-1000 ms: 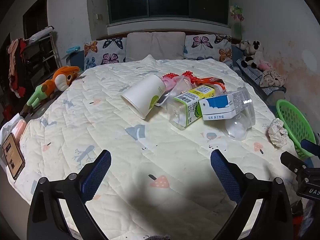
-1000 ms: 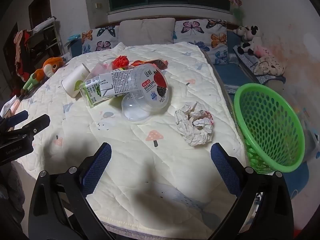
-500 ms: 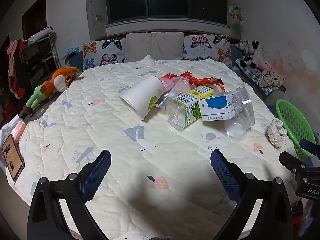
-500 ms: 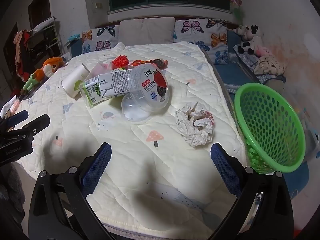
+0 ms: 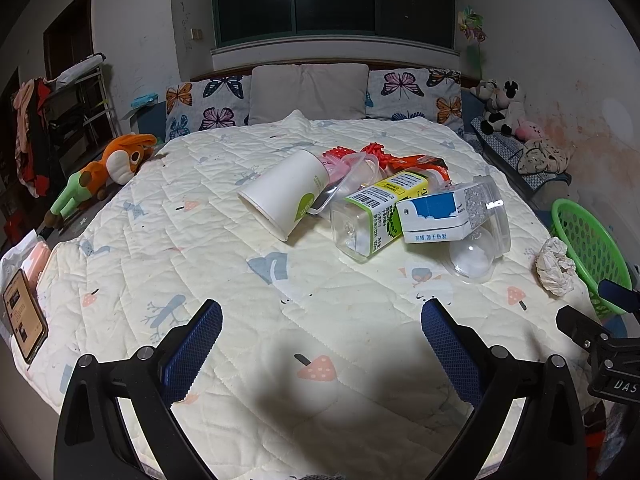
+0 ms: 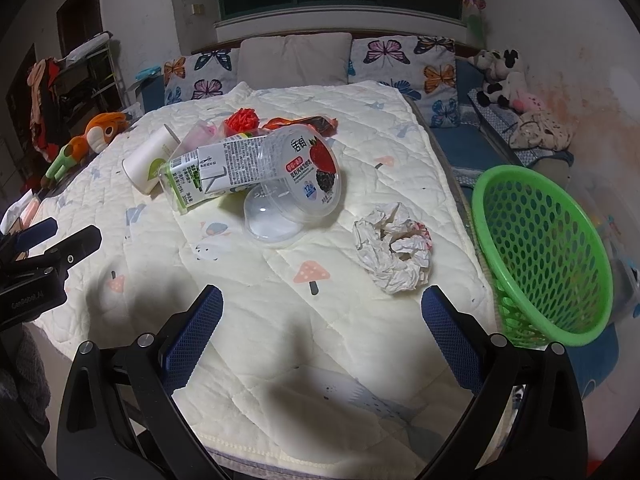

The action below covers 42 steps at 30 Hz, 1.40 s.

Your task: Collect trash

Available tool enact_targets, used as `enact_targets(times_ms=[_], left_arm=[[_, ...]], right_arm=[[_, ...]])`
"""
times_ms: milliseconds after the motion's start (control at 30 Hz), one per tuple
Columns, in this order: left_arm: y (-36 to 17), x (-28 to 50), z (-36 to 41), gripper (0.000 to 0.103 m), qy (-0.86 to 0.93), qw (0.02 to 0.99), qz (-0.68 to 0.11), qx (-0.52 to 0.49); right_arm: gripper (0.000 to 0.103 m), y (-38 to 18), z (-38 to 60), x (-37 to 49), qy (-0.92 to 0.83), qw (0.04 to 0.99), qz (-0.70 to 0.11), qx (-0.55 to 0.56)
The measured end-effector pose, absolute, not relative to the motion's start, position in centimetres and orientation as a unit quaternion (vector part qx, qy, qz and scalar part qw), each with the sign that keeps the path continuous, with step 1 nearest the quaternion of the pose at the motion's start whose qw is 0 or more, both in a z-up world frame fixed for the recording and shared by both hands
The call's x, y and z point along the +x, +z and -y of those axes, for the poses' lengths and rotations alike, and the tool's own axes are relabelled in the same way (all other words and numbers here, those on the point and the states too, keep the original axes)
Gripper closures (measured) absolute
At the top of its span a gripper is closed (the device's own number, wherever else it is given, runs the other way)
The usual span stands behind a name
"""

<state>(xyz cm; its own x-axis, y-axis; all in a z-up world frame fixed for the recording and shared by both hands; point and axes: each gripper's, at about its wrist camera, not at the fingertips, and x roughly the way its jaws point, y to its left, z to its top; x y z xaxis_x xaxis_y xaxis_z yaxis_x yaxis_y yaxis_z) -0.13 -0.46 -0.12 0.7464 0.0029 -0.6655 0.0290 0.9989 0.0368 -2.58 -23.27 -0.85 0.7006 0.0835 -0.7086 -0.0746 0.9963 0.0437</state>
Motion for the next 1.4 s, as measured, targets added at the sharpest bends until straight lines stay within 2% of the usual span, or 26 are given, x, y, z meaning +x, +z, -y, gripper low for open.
enact_targets(times_ms=[1400], left_arm=[[-0.3, 1.5, 1.5, 0.006, -0.012, 0.932, -0.361, 0.025]], right_arm=[[0.005, -0.8, 23.6, -1.5, 0.043, 0.921, -0.387, 0.006]])
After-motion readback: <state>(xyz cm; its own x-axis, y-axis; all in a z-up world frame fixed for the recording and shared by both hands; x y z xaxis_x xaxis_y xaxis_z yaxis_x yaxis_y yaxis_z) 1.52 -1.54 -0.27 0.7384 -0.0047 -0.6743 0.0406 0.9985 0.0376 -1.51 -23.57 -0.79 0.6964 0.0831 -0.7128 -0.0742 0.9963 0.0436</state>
